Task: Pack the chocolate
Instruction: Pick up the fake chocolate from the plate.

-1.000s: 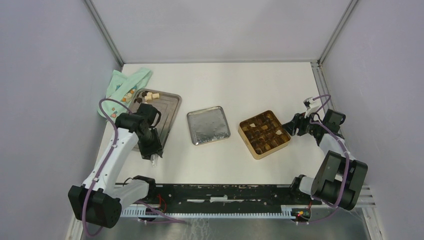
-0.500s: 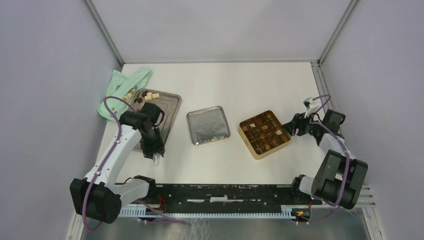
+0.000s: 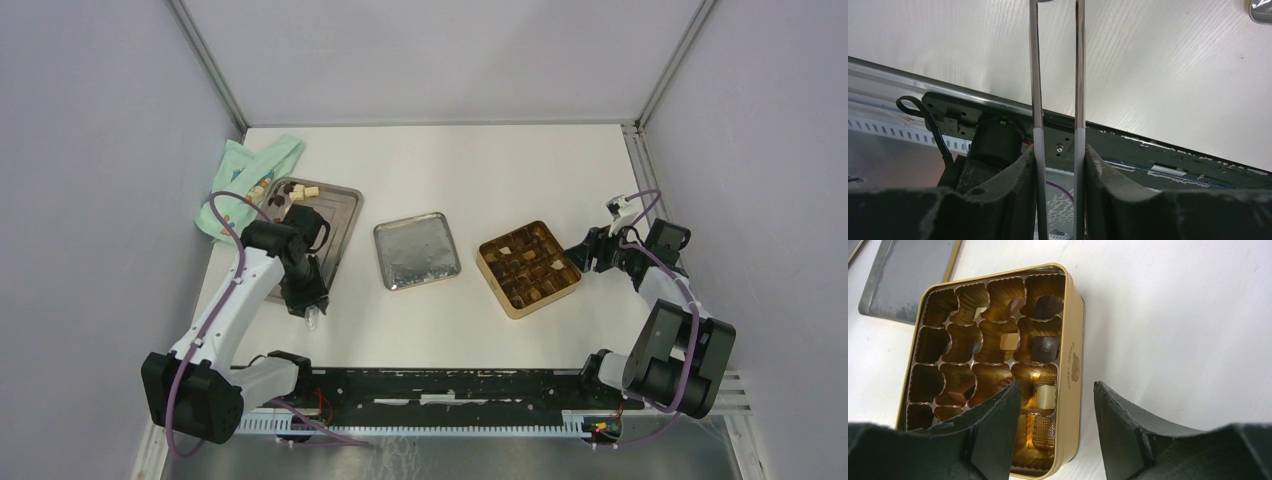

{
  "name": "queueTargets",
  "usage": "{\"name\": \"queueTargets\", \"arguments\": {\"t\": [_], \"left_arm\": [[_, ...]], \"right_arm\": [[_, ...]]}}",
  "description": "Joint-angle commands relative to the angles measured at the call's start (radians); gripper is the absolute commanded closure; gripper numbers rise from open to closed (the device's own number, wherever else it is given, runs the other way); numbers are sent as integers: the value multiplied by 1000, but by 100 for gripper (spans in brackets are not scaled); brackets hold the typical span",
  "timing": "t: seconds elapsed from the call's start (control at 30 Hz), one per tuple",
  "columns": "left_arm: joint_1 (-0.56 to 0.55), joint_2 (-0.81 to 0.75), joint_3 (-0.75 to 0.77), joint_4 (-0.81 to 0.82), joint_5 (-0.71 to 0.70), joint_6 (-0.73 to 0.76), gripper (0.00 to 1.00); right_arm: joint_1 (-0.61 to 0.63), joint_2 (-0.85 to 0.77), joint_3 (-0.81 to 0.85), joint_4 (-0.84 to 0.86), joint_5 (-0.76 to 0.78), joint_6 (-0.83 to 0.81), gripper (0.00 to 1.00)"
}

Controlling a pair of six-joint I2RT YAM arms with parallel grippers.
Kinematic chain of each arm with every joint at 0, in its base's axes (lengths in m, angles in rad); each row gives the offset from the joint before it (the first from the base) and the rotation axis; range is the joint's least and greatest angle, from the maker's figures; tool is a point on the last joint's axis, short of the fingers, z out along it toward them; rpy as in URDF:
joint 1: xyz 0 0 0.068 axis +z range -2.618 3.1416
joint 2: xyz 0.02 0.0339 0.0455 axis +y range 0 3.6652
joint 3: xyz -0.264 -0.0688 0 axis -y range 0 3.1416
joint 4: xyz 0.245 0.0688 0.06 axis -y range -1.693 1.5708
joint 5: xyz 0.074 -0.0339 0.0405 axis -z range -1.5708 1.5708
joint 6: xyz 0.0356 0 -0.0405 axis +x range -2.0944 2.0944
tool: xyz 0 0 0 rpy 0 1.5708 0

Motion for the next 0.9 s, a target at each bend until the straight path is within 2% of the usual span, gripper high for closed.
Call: {"name": "queueTargets", "arguments": {"t": [0.0, 0.13, 0.33, 0.37, 0.47, 0.53, 0.87], "left_arm": [[-4, 4, 13, 23, 0, -25, 64], [-4, 13, -2, 39, 3, -20, 61], [-4, 10, -11, 44, -1, -14, 61], [-4, 10, -8, 44, -3, -14, 63], [-4, 9, 8, 43, -10, -17, 85], [-3, 7, 23, 40, -12, -17, 96], [-5, 6, 107, 16, -35, -18, 98]], "right_arm": [[-6, 0, 19, 11, -33, -17, 39], [-7, -3, 17, 9, -36, -17, 39], [-12, -5, 17, 9, -36, -17, 39], [-12, -5, 18, 9, -38, -17, 39], [-12, -4, 17, 10, -38, -18, 39], [-12, -5, 17, 9, -38, -17, 39], [-14, 0, 16, 9, -39, -18, 39]]}}
